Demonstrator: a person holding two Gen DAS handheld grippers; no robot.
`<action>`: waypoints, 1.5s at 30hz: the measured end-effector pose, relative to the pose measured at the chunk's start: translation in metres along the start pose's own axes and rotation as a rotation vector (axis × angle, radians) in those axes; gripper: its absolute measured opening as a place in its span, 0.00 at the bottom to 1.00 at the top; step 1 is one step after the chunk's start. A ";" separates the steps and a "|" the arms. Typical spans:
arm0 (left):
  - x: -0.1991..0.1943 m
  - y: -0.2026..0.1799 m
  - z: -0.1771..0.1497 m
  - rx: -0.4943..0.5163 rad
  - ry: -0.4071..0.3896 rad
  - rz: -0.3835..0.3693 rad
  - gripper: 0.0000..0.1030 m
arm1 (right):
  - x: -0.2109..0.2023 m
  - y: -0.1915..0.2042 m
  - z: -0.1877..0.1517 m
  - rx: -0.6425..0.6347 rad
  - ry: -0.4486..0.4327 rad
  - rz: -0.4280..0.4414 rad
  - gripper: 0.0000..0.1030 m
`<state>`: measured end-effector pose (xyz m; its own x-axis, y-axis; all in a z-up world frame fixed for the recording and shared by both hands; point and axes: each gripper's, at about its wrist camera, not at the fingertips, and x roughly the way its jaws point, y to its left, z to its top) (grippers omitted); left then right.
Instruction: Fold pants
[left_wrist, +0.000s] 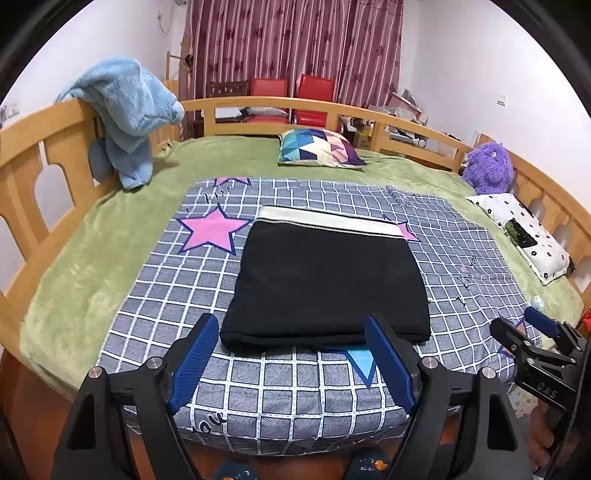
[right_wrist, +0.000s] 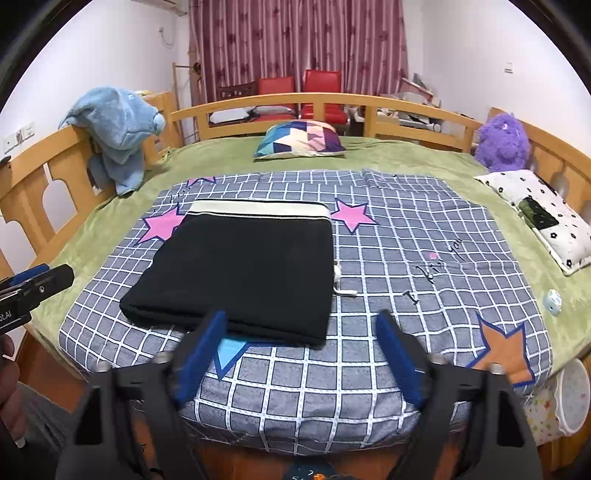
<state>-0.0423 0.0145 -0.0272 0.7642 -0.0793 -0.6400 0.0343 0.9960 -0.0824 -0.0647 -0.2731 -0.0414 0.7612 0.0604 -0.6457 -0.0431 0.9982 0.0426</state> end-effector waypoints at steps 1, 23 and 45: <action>-0.003 -0.002 0.000 0.008 -0.007 0.011 0.81 | -0.005 -0.003 0.000 0.008 -0.010 0.001 0.87; -0.026 -0.013 -0.008 0.040 -0.060 0.052 0.90 | -0.025 -0.001 0.002 0.018 -0.047 0.008 0.98; -0.029 -0.016 -0.009 0.029 -0.063 0.040 0.90 | -0.025 -0.004 -0.001 0.026 -0.043 0.001 0.98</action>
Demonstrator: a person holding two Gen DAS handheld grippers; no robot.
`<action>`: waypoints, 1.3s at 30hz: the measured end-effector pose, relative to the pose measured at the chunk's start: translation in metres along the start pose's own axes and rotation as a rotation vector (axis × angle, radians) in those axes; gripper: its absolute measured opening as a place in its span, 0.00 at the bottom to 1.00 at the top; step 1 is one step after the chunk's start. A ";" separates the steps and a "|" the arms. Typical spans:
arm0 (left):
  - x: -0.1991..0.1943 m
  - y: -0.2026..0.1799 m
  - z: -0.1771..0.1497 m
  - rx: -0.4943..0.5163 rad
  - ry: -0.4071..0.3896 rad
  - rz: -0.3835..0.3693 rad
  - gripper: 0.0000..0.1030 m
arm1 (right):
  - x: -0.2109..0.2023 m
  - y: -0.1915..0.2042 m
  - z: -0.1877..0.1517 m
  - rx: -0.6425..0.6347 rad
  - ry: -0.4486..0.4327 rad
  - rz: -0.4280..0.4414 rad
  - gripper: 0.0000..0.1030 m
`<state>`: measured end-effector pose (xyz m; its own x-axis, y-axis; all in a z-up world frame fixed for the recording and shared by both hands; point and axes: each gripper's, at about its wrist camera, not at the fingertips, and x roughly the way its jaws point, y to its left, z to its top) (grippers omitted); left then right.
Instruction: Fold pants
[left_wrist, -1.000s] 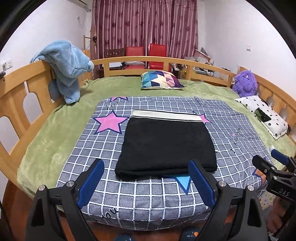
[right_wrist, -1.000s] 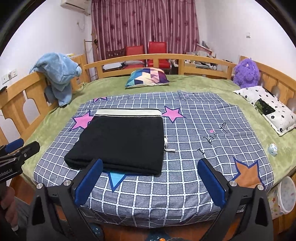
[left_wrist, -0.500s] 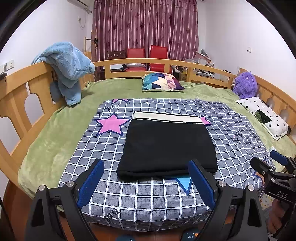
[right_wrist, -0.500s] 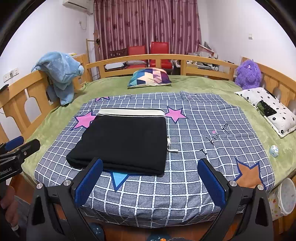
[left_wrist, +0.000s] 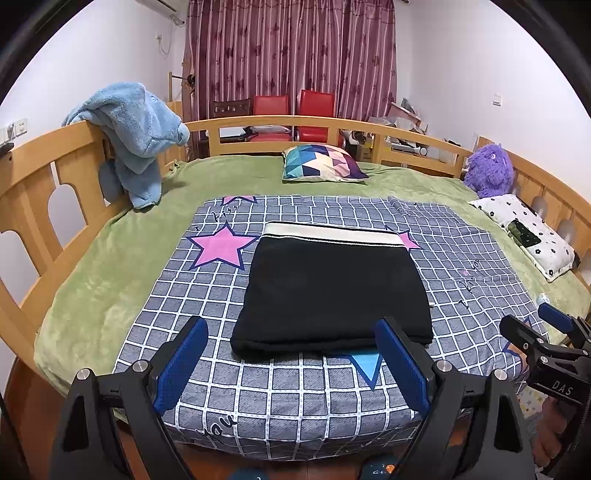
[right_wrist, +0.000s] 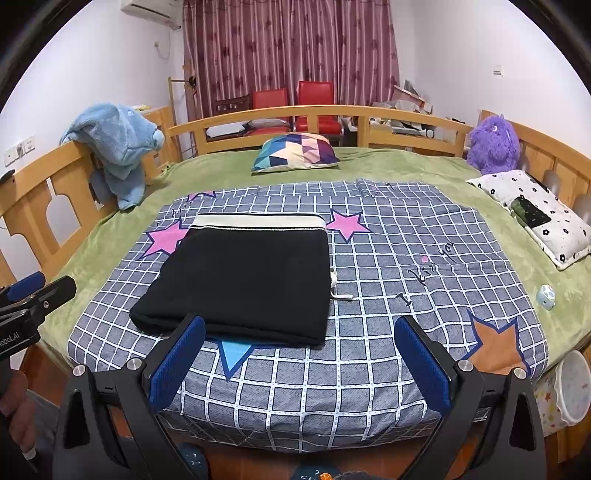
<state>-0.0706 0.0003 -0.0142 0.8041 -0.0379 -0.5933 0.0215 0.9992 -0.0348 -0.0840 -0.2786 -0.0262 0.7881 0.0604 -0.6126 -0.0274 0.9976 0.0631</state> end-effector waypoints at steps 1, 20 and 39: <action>0.000 -0.001 0.000 0.000 0.000 0.000 0.90 | -0.001 0.000 0.000 -0.001 -0.002 0.001 0.98; -0.002 -0.003 0.000 0.001 -0.006 0.005 0.90 | 0.000 0.002 -0.003 -0.006 -0.008 0.005 0.98; -0.002 -0.006 -0.001 0.003 -0.007 0.011 0.90 | -0.001 0.001 -0.002 -0.004 -0.010 0.006 0.98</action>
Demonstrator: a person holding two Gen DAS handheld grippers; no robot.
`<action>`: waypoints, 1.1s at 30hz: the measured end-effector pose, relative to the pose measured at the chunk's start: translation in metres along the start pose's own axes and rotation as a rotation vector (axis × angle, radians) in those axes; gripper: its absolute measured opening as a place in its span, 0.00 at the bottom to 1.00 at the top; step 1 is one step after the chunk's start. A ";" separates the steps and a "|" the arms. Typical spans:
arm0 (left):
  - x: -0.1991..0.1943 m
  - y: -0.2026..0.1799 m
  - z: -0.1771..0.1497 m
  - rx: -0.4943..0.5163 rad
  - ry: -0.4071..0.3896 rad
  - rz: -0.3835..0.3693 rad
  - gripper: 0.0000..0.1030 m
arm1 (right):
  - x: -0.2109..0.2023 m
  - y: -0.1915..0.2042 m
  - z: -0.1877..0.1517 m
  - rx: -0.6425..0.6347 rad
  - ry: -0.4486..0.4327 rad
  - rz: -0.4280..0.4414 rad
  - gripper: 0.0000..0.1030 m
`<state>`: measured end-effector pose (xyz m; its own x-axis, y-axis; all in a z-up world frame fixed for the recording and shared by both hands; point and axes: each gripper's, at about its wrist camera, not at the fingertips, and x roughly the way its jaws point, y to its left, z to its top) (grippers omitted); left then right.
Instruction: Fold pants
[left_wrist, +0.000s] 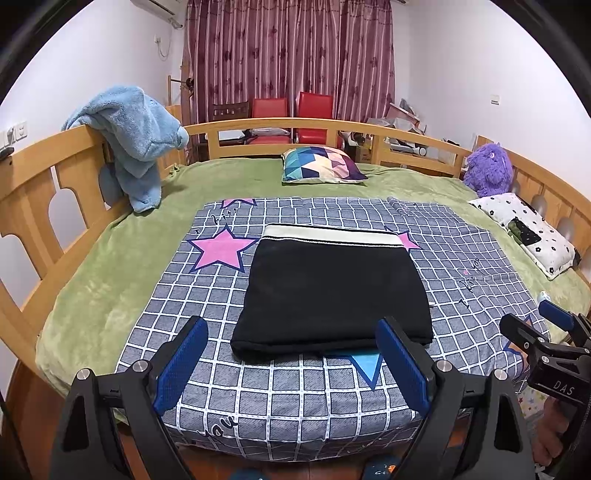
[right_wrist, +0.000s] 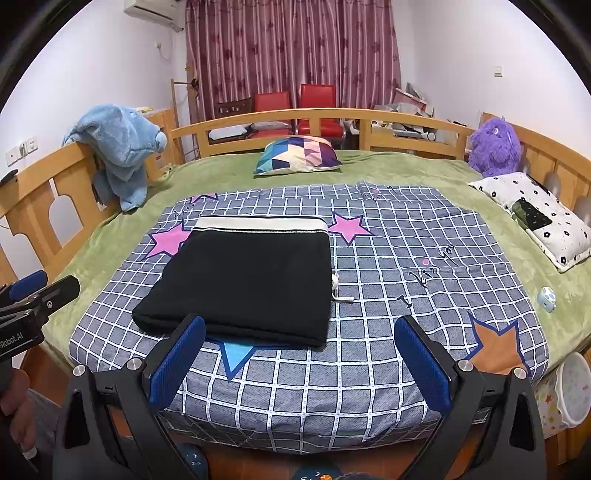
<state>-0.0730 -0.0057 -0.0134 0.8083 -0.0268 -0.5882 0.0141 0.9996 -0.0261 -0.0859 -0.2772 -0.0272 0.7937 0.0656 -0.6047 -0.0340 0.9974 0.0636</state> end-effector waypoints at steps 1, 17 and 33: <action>0.000 0.000 0.000 0.000 -0.001 -0.001 0.90 | 0.000 0.000 0.000 0.000 0.001 0.000 0.98; 0.000 0.000 -0.001 0.002 -0.002 -0.004 0.90 | -0.001 0.000 0.000 0.002 0.002 -0.001 0.98; 0.002 0.002 0.002 -0.005 0.002 -0.006 0.90 | -0.001 0.000 0.001 0.002 0.002 -0.001 0.98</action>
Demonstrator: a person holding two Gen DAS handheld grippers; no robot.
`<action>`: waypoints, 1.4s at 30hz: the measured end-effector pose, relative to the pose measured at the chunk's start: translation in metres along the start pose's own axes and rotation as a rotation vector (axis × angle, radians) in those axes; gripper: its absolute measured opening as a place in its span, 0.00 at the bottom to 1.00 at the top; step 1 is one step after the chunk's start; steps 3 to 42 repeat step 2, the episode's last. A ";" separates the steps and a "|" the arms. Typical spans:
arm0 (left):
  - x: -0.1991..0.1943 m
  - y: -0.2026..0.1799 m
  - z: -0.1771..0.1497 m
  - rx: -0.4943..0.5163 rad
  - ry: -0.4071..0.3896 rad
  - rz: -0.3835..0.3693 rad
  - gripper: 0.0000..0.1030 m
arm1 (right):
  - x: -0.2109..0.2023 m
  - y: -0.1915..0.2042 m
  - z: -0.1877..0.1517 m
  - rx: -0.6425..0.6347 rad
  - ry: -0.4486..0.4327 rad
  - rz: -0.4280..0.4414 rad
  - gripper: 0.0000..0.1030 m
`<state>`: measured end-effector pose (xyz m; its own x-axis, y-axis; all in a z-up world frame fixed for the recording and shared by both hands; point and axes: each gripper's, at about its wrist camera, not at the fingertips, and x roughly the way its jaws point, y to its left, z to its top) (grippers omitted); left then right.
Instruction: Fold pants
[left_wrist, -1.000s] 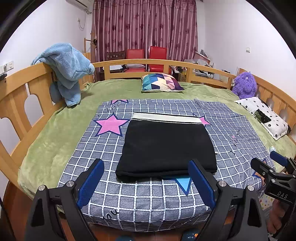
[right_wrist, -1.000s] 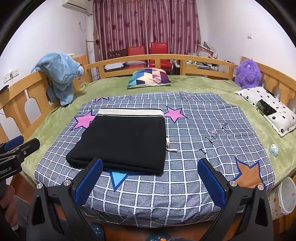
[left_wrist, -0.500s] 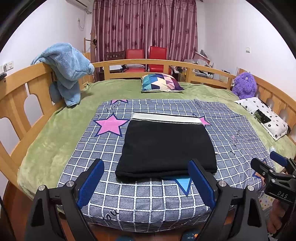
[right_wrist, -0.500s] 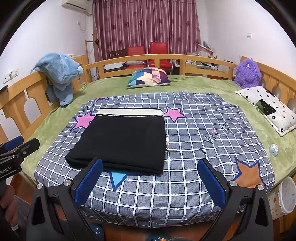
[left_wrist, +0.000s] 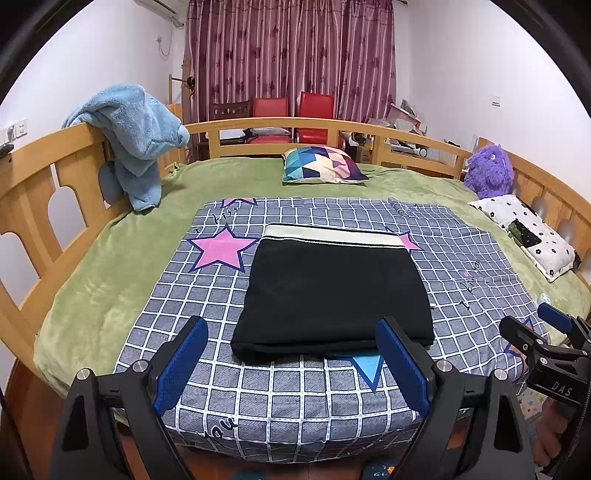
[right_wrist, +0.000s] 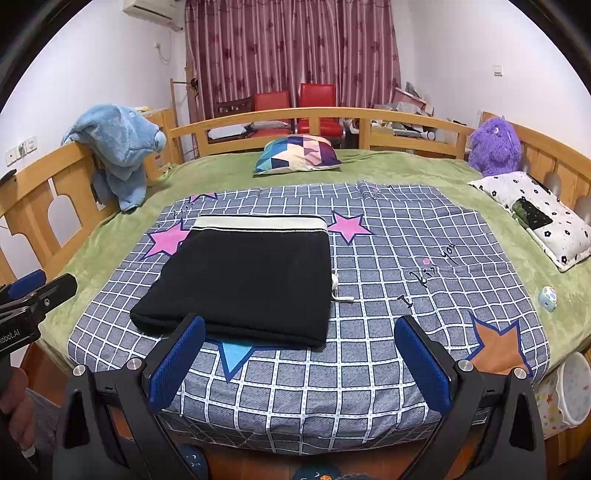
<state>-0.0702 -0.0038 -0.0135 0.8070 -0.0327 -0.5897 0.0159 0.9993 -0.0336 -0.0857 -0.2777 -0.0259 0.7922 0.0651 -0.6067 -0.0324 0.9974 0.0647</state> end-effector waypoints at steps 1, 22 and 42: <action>0.000 0.000 0.001 -0.001 0.001 0.001 0.90 | 0.000 0.000 0.000 -0.001 0.000 0.000 0.98; 0.000 0.000 0.001 0.000 -0.001 -0.003 0.90 | 0.000 0.000 0.000 -0.003 0.003 -0.001 0.98; 0.000 0.000 0.001 0.000 -0.001 -0.003 0.90 | 0.000 0.000 0.000 -0.003 0.003 -0.001 0.98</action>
